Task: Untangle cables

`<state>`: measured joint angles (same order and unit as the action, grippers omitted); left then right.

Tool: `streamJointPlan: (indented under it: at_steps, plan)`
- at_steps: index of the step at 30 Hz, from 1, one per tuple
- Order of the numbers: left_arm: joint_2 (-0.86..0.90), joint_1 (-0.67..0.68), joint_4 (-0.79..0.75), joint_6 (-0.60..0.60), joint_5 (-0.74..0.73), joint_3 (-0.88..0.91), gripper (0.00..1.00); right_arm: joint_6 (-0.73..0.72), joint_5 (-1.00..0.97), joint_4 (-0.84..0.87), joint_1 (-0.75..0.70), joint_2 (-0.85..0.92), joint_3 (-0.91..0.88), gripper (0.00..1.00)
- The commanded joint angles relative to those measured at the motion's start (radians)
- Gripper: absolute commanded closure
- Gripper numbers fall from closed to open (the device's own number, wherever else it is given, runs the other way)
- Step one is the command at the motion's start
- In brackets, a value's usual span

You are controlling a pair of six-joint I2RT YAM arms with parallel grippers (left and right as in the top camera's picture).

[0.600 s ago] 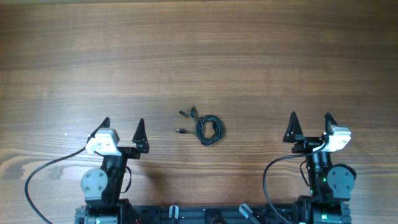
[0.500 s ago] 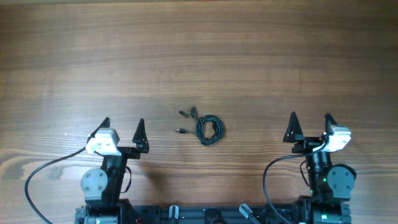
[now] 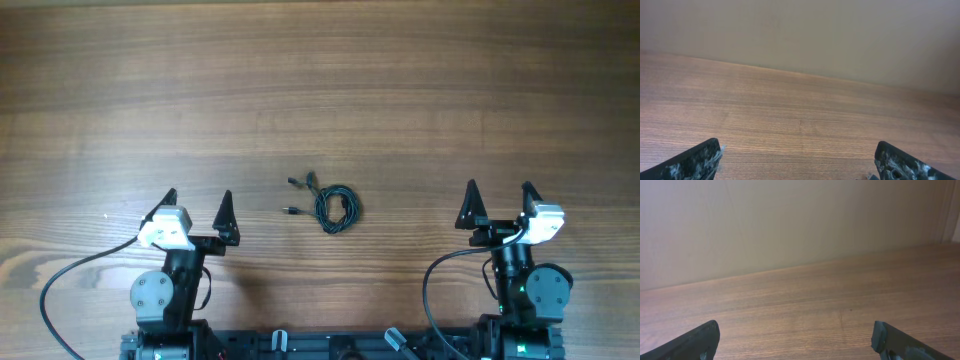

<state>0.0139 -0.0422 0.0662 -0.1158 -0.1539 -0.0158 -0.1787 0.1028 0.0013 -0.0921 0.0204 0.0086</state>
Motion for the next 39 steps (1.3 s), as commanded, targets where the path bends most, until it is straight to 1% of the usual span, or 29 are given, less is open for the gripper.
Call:
streamJointPlan:
  at_steps: [1,2,3,26,28,29,31,32,33,37,39]
  plan:
    - [0.002,0.000,-0.004,0.019,-0.012,0.010,0.00,-0.006,-0.018,0.002,0.007,-0.003,-0.003,0.00]
    - [0.002,0.000,-0.004,0.019,-0.012,0.010,0.00,-0.006,-0.018,0.002,0.007,-0.003,-0.003,0.02]
    - [0.002,0.000,-0.004,0.019,-0.012,0.010,0.00,-0.006,-0.018,0.002,0.007,-0.003,-0.003,0.00]
    - [0.002,0.000,-0.014,0.019,-0.012,0.010,0.00,-0.006,-0.018,0.002,0.007,-0.003,-0.003,0.00]
    - [0.002,0.000,-0.026,0.022,0.019,0.010,0.00,-0.006,-0.018,0.002,0.007,-0.003,-0.003,0.00]
    - [0.002,0.000,-0.080,0.018,-0.013,0.010,0.00,-0.006,-0.018,0.002,0.007,-0.003,-0.003,0.00]
    - [0.002,0.001,-0.253,0.019,-0.188,0.010,0.00,-0.006,-0.018,0.002,0.007,-0.003,-0.003,0.01]
    - [0.002,0.001,-0.300,0.018,-0.218,0.009,0.00,-0.006,-0.018,0.002,0.007,-0.003,-0.003,0.00]
    - [0.002,0.001,-0.349,-0.014,-0.243,0.006,0.00,-0.006,-0.018,0.002,0.007,-0.003,-0.003,0.00]
    - [0.028,0.001,-0.295,-0.105,-0.244,-0.051,0.00,-0.006,-0.018,0.002,0.007,-0.003,-0.003,0.00]
    - [0.068,0.001,-0.248,-0.106,-0.264,-0.107,0.00,-0.006,-0.018,0.002,0.007,-0.003,-0.003,0.00]
